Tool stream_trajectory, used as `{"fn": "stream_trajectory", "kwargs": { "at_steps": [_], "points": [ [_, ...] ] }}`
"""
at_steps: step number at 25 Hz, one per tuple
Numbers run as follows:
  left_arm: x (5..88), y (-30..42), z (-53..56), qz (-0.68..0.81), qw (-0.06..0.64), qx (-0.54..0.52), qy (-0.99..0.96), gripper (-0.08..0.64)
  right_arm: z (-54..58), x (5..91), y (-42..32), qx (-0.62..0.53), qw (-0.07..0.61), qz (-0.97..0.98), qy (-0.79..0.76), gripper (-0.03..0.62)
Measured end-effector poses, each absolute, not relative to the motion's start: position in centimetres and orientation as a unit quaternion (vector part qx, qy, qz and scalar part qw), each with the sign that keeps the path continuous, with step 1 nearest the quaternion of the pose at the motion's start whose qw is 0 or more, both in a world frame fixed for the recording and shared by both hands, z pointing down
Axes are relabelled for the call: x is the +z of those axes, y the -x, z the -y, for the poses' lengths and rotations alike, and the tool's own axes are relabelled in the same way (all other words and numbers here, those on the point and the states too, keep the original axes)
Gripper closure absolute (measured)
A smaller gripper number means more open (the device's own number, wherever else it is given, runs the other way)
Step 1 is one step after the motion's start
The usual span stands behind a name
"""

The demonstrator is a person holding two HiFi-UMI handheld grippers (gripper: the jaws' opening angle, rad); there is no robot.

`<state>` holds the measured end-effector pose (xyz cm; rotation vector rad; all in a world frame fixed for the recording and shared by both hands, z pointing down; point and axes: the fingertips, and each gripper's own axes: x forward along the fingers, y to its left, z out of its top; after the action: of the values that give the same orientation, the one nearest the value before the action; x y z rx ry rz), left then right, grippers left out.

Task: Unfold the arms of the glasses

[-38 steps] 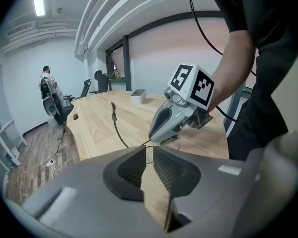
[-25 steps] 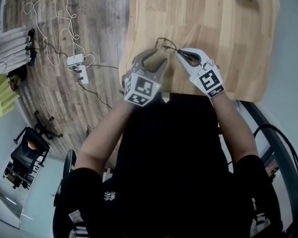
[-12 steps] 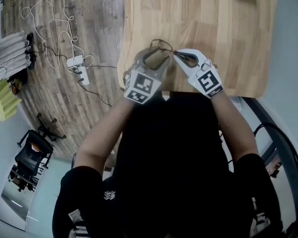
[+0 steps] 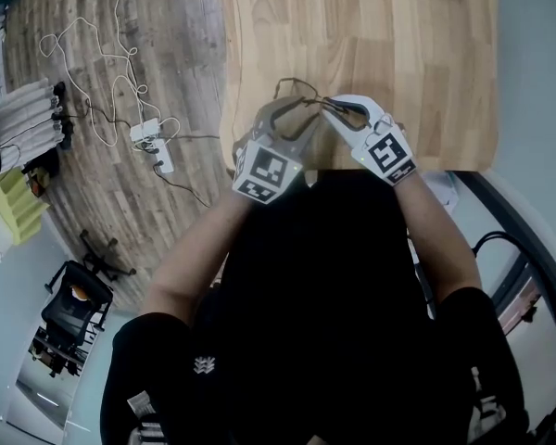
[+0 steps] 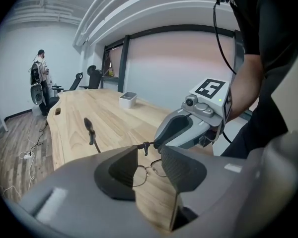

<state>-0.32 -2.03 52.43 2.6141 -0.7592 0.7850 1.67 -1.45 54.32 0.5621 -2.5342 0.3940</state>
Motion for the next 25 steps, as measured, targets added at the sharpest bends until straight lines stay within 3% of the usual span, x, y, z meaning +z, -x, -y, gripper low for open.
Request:
{"fn": "stream_trajectory", "kwargs": {
  "at_steps": [7, 25],
  "points": [
    [50.7, -1.1, 0.0, 0.239, 0.131, 0.266, -0.925, 0.402, -1.5, 54.4, -4.7, 0.137, 0.276, 0.922, -0.237, 0.545],
    [45.6, -7.0, -6.2, 0.105, 0.081, 0.235, -0.963, 0.4, -4.0, 52.0, -12.0, 0.187, 0.218, 0.849, -0.444, 0.543]
  ]
}}
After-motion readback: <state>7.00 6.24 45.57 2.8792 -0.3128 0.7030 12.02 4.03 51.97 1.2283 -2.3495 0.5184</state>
